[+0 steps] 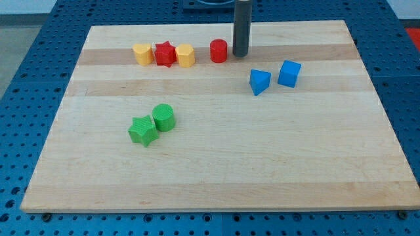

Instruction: Keep red circle on right side of yellow hexagon

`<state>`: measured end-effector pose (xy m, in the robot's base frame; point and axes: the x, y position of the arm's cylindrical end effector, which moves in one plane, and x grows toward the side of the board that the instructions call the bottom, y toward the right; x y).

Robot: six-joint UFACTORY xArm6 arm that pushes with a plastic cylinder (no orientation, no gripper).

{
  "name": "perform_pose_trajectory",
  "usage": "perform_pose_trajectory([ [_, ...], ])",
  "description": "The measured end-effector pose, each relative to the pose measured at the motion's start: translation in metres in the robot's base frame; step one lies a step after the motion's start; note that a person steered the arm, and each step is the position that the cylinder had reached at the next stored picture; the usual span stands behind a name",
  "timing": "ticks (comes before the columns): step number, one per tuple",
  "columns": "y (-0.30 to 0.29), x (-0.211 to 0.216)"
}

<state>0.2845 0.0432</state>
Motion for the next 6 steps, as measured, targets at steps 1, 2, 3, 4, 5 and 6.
perform_pose_trajectory([
  [1,-0.01,-0.006],
  [2,-0.027,-0.003],
  [3,-0.036,-0.002],
  [4,-0.037,-0.002],
  [5,-0.037,-0.002],
  [6,-0.022,-0.002],
])
